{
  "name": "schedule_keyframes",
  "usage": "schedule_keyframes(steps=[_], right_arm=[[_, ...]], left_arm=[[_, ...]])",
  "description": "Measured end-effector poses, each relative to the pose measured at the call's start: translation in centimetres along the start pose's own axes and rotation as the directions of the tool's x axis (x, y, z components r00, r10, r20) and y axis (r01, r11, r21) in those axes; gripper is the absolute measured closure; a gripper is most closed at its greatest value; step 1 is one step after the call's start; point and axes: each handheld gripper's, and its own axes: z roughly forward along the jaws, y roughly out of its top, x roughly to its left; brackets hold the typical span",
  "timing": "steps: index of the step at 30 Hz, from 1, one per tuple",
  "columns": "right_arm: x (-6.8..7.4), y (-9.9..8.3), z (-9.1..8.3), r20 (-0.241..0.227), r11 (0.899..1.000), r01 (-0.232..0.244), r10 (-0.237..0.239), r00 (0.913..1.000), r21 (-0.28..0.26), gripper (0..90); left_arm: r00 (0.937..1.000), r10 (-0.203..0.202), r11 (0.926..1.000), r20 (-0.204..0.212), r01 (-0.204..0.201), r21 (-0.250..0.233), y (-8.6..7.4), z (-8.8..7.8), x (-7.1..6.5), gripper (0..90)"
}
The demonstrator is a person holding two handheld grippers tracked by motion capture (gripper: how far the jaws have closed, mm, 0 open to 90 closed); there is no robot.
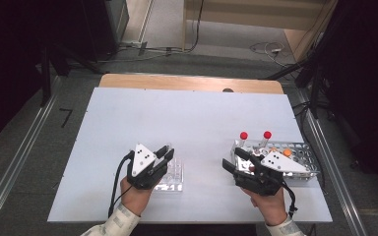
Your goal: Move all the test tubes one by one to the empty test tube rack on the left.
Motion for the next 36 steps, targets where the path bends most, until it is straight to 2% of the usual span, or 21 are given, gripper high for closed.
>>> schedule_keyframes(steps=[12,36], right_arm=[[0.13,-0.07,0.09,-0.001,1.0,0.001,-0.001,1.0,0.008,36.4],[0.12,-0.17,0.13,-0.003,1.0,0.005,-0.005,1.0,0.01,36.4]], left_arm=[[0.9999,0.012,0.9989,0.009,-0.013,0.044,-0.46,0.2,-0.12,75.4],[0.9997,0.009,0.9979,0.024,-0.011,0.064,-0.86,0.22,-0.14,72.6]])
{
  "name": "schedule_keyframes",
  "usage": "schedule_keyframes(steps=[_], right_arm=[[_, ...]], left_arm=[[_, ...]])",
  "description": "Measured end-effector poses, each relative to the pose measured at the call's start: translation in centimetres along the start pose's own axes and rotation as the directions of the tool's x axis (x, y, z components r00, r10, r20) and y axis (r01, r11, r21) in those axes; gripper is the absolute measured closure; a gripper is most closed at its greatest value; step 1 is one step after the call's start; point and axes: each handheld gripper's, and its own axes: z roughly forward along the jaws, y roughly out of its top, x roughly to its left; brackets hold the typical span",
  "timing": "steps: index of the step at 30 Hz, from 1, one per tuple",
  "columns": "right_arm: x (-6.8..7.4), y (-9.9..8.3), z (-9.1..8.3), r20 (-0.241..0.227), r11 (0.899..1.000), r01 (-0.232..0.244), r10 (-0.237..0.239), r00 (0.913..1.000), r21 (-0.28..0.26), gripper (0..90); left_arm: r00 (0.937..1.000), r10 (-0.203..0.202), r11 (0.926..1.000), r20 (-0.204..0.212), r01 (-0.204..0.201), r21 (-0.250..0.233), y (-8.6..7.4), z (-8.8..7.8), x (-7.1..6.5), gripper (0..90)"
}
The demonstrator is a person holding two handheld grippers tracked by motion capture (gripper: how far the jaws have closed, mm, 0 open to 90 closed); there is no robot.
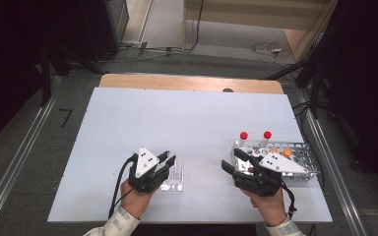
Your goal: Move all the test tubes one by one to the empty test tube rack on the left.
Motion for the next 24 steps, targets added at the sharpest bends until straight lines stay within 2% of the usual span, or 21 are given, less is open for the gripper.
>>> schedule_keyframes(steps=[11,14,17,20,24], right_arm=[[-0.02,0.0,-0.08,0.0,1.0,-0.001,0.001,1.0,-0.003,36.5],[0.0,-0.01,-0.08,0.0,1.0,0.0,0.0,1.0,-0.001,36.4],[-0.02,-0.02,-0.08,0.001,1.0,0.001,-0.001,1.0,0.0,36.3],[-0.07,-0.02,-0.15,0.003,1.0,0.004,-0.004,1.0,0.0,35.2],[-0.13,-0.02,-0.23,0.02,1.0,0.014,-0.014,0.9997,0.009,29.3]], left_arm=[[1.0,-0.004,0.9999,0.008,0.004,-0.01,0.07,-0.09,-0.09,68.2],[1.0,0.001,0.9999,0.007,-0.001,-0.013,0.07,-0.12,-0.17,64.5],[0.9999,-0.008,0.9998,-0.007,0.008,-0.019,0.13,-0.11,-0.22,55.1],[0.9994,-0.025,0.9994,-0.023,0.025,-0.026,0.2,-0.16,-0.15,41.0],[0.998,-0.047,0.9981,-0.041,0.046,-0.041,0.3,-0.2,-0.16,28.6]])
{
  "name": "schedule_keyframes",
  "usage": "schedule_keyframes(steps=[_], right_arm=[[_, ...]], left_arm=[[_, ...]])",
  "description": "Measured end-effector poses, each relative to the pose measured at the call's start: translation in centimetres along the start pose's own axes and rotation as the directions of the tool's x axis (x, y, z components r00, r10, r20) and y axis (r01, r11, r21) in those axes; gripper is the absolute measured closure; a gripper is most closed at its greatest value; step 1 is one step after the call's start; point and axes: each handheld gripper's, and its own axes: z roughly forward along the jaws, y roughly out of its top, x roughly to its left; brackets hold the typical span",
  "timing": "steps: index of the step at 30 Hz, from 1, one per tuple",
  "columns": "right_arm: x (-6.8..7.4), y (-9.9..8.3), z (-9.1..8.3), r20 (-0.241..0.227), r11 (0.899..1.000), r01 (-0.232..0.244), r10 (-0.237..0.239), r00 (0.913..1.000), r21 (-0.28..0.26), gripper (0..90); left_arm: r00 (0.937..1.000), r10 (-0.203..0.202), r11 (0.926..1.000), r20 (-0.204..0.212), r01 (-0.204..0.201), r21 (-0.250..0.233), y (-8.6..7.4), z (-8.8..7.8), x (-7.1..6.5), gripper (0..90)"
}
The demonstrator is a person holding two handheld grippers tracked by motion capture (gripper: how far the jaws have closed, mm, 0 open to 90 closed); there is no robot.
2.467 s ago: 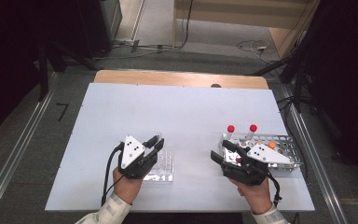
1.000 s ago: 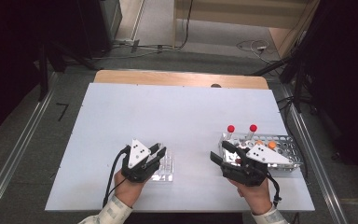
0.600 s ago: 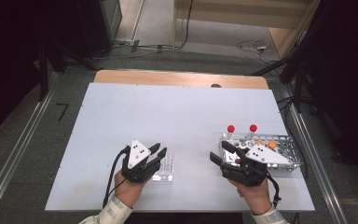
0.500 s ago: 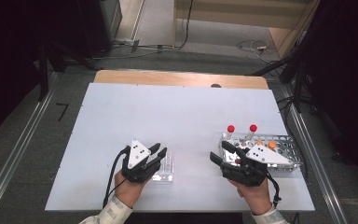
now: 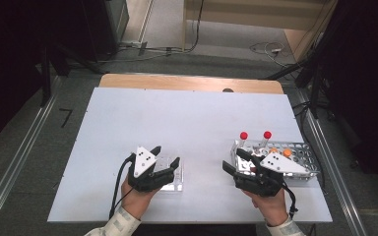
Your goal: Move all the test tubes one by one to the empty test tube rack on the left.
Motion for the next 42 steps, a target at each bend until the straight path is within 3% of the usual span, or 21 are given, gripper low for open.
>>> schedule_keyframes(steps=[19,28,36,42], right_arm=[[-0.8,-0.3,-2.6,0.076,1.0,0.021,-0.02,0.9969,-0.017,25.7],[-2.3,-0.7,-4.8,0.145,0.999,-0.005,0.011,0.9894,-0.045,26.7],[-3.7,-1.1,-5.7,0.225,0.998,-0.004,0.017,0.9743,-0.058,29.0],[-5.3,-1.7,-5.6,0.296,0.997,-0.026,0.048,0.9539,-0.078,34.5]], left_arm=[[0.9996,-0.007,0.9995,-0.027,0.006,-0.031,0.1,-0.2,0.0,21.0],[0.9996,-0.001,0.9995,-0.028,0.0,-0.031,0.1,-0.2,-0.1,21.0],[0.9995,0.003,0.9995,-0.03,-0.004,-0.031,0.1,-0.2,-0.1,21.0],[0.9994,0.005,0.9994,-0.033,-0.006,-0.033,0.0,-0.1,-0.2,21.0]])
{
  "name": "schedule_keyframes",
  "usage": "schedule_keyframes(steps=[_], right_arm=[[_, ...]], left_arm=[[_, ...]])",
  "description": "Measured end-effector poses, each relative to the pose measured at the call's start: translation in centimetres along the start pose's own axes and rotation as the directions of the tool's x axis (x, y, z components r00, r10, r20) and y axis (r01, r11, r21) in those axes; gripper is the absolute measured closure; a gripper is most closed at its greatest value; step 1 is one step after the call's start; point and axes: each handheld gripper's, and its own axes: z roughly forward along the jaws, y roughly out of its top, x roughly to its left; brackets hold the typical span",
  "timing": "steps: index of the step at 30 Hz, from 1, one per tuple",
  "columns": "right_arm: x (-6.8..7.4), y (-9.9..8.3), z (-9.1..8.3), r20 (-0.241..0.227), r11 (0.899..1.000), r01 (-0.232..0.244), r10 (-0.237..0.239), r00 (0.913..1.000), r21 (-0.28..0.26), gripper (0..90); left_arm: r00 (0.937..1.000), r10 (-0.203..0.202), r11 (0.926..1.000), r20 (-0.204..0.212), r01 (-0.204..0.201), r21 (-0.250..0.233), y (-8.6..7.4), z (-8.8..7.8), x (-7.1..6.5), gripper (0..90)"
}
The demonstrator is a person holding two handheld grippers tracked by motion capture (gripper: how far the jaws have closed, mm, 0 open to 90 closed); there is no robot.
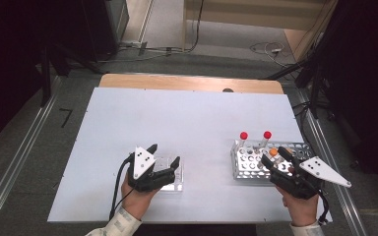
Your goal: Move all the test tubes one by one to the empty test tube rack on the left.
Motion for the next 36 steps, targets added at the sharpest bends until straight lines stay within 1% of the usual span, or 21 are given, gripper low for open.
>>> schedule_keyframes(steps=[5,8,10,12,18,26,31,36], right_arm=[[-0.7,-0.6,1.0,0.041,1.0,0.003,-0.003,0.9991,0.003,38.2],[-1.1,-0.8,1.3,0.053,1.0,-0.005,0.004,0.9986,0.009,40.1],[-1.3,-1.0,1.4,0.062,1.0,-0.009,0.009,0.998,0.009,43.1],[-1.4,-1.0,1.5,0.066,1.0,-0.013,0.012,0.9978,0.011,46.2],[-1.4,-1.2,2.2,0.076,1.0,0.009,-0.01,0.9971,0.021,54.7],[-1.5,-1.5,2.5,0.098,0.999,0.019,-0.022,0.9949,0.036,66.2],[-1.5,-1.3,2.4,0.107,0.999,0.027,-0.03,0.9938,0.027,66.6],[-1.2,-0.4,1.8,0.117,0.999,0.037,-0.037,0.9924,0.002,66.8]], left_arm=[[1.0,0.005,1.0,0.001,-0.005,0.001,0.0,0.0,-0.1,21.0],[1.0,0.003,1.0,0.001,-0.003,0.001,0.0,0.0,-0.1,21.0],[1.0,0.001,1.0,0.002,-0.001,0.002,0.0,0.0,-0.1,21.0],[1.0,0.002,1.0,0.003,-0.002,0.004,-0.1,0.0,-0.1,21.0],[1.0,0.004,1.0,0.003,-0.004,0.0,-0.1,0.0,-0.1,21.1],[1.0,0.004,1.0,0.003,-0.004,-0.001,-0.1,0.0,-0.1,21.1],[1.0,0.005,1.0,0.003,-0.005,-0.001,-0.1,0.0,-0.1,21.0],[1.0,0.005,1.0,0.003,-0.005,-0.001,0.0,0.0,-0.1,21.0]])
